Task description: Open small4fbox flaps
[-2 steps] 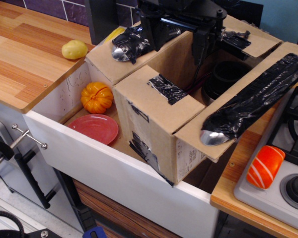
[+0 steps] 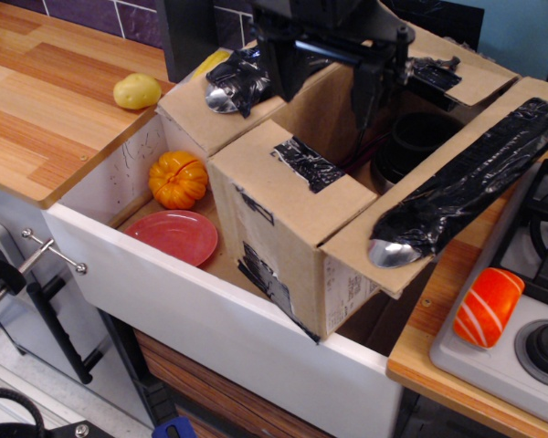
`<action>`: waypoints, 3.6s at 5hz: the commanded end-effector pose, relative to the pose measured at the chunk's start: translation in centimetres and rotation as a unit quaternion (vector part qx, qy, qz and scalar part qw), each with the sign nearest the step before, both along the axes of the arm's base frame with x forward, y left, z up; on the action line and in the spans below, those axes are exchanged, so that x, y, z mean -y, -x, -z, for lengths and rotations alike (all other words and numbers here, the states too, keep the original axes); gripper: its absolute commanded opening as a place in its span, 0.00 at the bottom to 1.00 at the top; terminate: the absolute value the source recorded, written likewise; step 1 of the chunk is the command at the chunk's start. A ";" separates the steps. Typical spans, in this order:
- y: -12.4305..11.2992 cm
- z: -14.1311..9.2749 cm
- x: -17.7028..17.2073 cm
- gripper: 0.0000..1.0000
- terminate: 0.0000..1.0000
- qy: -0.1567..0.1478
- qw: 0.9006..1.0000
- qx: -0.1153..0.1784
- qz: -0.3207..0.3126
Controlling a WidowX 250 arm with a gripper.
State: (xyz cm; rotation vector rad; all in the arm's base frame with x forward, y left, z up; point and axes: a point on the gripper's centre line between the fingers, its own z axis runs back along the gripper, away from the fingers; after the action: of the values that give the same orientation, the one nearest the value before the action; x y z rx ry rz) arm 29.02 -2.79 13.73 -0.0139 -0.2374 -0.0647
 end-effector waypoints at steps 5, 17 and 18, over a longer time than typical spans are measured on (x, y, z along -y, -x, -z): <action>-1.0 3.5 1.5 1.00 0.00 0.030 0.999 0.035 0.018; 8.8 2.5 -1.7 1.00 0.00 -0.023 0.999 -0.021 0.024; 8.8 3.0 -1.3 1.00 0.00 -0.031 0.999 -0.003 0.026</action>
State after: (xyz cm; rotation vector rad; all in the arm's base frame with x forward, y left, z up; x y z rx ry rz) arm 19.27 -1.18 10.46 0.0432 -0.1844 -0.1013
